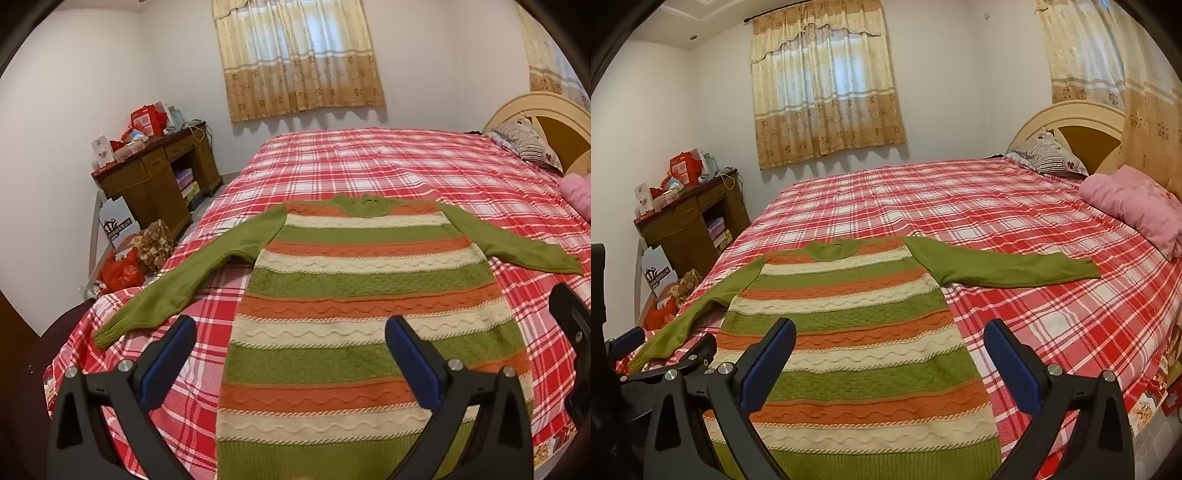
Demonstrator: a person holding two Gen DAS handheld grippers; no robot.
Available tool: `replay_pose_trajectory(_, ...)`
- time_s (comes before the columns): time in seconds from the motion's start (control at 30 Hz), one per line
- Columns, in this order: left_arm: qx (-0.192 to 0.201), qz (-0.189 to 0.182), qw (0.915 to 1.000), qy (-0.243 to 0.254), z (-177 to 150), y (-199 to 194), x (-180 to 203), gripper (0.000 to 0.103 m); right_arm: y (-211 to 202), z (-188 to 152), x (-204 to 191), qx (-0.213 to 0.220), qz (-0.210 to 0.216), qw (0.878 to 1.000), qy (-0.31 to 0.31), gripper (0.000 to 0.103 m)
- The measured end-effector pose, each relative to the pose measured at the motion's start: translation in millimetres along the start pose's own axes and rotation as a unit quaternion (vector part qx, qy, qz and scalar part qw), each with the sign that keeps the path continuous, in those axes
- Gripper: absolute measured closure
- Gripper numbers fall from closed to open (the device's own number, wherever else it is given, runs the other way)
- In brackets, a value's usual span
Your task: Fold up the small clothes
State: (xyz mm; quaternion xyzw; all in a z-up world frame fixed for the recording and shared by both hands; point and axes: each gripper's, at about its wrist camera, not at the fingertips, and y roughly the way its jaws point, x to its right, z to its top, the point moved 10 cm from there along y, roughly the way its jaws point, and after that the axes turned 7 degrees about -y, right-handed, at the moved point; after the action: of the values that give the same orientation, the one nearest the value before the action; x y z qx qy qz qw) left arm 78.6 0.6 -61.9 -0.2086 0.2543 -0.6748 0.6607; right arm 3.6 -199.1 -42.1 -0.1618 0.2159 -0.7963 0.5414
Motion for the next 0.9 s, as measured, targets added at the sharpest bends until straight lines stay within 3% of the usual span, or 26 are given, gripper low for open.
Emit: replay_pose_trajectory(0.9,-0.016,-0.023,0.9996,-0.009,-8.4,6.2,3.2,0.0,3.1,-6.5,0.1,-0.007,-0.005,1.0,-0.003,0.001)
